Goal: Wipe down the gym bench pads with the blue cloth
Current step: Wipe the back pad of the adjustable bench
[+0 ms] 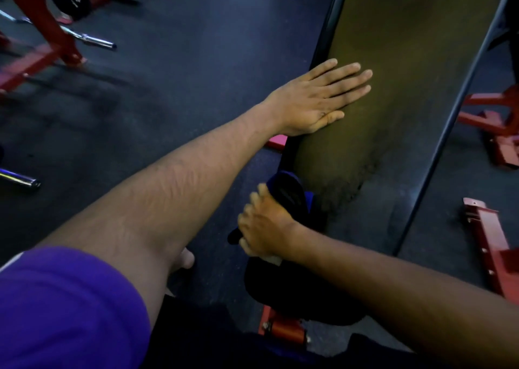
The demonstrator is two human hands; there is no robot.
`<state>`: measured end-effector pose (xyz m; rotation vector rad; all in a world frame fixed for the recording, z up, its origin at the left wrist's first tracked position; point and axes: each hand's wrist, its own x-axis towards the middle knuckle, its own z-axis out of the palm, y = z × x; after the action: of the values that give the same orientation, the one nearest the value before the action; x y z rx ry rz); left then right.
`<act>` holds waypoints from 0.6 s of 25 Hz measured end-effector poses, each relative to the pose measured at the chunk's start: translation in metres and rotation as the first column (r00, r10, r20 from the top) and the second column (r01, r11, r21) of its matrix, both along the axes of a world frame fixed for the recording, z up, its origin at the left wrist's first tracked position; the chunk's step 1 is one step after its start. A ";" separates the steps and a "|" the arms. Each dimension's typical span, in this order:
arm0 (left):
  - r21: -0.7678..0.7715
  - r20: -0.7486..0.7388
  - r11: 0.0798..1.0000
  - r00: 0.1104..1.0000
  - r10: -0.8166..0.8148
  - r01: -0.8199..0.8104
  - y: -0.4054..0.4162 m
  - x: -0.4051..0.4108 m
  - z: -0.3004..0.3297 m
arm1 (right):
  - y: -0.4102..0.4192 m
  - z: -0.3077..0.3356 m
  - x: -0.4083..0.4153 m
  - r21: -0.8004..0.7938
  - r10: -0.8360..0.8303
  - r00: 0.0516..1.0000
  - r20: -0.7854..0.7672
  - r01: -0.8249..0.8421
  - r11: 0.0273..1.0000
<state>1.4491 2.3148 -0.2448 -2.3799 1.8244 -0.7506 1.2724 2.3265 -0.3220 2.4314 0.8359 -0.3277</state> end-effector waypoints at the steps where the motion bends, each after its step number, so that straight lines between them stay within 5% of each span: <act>1: -0.016 -0.015 1.000 1.000 0.018 -0.019 0.001 -0.005 -0.002 | 0.007 -0.013 -0.012 -0.040 0.041 0.998 -0.048 -0.043 0.998; 7: -0.069 -0.042 0.995 0.997 0.062 -0.065 0.003 -0.026 -0.028 | 0.022 -0.037 -0.037 -0.082 0.165 0.972 -0.167 -0.181 0.980; 15: -0.076 -0.008 0.995 0.998 0.069 -0.069 0.001 -0.025 -0.030 | -0.009 0.024 0.025 -0.039 -0.063 0.998 -0.019 0.062 0.997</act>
<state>1.4244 2.3157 -0.2753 -2.4794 1.7361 -0.8211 1.2970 2.3175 -0.2980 2.4255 0.7562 -0.3892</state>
